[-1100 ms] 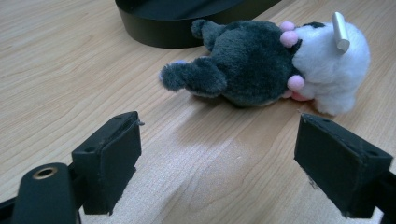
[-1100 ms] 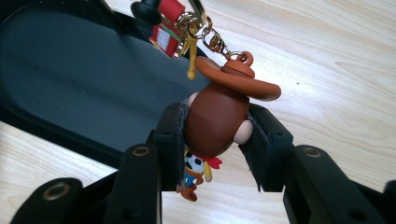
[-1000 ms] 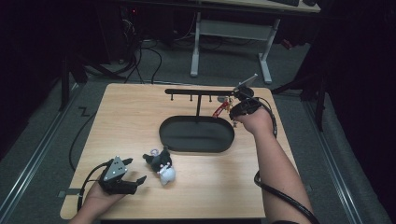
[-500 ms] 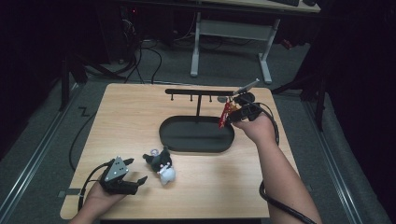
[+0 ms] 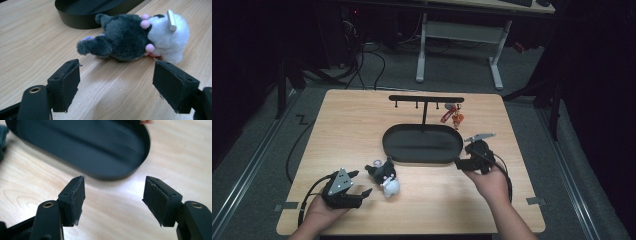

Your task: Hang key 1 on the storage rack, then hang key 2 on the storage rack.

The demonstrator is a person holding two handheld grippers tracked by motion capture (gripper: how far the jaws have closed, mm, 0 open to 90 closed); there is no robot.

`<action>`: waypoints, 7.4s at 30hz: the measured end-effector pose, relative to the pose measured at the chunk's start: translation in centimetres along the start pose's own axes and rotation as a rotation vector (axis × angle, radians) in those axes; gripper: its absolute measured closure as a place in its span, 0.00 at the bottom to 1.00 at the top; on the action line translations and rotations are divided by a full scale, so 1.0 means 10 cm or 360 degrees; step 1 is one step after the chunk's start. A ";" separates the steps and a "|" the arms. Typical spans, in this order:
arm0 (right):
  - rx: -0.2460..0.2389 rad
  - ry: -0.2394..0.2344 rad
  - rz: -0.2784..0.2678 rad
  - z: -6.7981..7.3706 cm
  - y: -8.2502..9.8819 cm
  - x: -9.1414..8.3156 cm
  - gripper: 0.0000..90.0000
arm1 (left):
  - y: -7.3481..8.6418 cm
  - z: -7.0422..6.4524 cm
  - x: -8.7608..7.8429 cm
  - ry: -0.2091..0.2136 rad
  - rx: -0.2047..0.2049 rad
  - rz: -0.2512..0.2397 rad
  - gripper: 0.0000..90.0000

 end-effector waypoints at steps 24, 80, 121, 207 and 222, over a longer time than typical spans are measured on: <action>0.0235 -0.0161 -0.0327 0.24 0.93 -0.04 0.40 | -0.03 0.18 0.02 -0.0098 -0.0317 -0.0008 0.70; 0.0364 -0.0317 -0.0269 0.09 1.04 0.00 0.41 | -0.83 -1.22 1.31 0.0378 -0.0048 0.0153 0.98; 0.0159 -0.0037 -0.0027 0.25 1.13 0.09 0.45 | 0.21 0.61 -0.24 -0.0294 -0.0332 0.0004 0.43; -0.0152 -0.0236 0.0682 0.60 0.20 -0.29 0.56 | 0.15 0.51 -0.09 -0.0158 -0.0196 0.0081 0.41; -0.0188 -0.0216 0.0647 0.52 -0.27 -0.36 0.56 | 0.17 0.48 -0.12 -0.0157 -0.0200 0.0086 0.41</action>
Point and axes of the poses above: each handheld gripper's, and its own axes: x roughly forward along the jaws, y roughly out of its underside, z roughly to its left, the point moved 7 cm from there along x, roughly forward along the jaws, and after that the axes turned 13 degrees about y, right-handed, at the moved point
